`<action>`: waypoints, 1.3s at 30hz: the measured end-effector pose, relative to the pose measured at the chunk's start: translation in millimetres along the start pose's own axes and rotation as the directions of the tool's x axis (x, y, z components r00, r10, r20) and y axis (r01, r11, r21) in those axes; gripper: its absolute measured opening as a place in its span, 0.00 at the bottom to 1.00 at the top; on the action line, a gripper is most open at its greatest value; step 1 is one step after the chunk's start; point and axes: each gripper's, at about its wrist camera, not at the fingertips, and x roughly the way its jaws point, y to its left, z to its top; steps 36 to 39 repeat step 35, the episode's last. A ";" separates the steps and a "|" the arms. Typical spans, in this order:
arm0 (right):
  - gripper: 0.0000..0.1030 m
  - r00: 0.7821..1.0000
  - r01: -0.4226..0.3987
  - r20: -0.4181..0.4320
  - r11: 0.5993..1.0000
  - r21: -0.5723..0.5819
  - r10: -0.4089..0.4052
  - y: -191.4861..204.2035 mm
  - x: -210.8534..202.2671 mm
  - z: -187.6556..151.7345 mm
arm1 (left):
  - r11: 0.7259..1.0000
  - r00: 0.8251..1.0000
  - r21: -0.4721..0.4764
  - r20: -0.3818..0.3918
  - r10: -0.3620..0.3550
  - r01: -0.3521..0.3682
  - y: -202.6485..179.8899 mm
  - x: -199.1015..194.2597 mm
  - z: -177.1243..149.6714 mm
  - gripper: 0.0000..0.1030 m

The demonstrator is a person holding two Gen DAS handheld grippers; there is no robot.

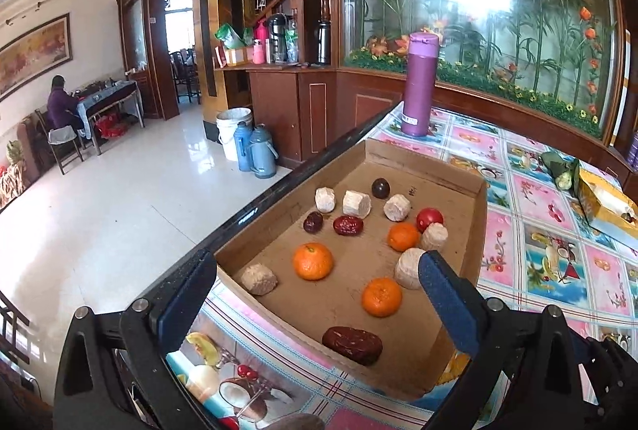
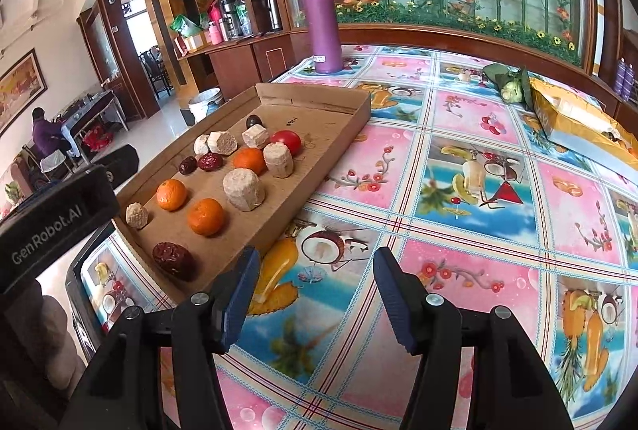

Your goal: Organize fruits

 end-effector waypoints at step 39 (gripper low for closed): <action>0.68 1.000 -0.022 -0.004 0.999 -0.044 0.022 18.9 7.3 -4.8 | 0.999 0.998 -0.016 -0.057 -0.029 0.028 2.3 13.4 -11.7 0.98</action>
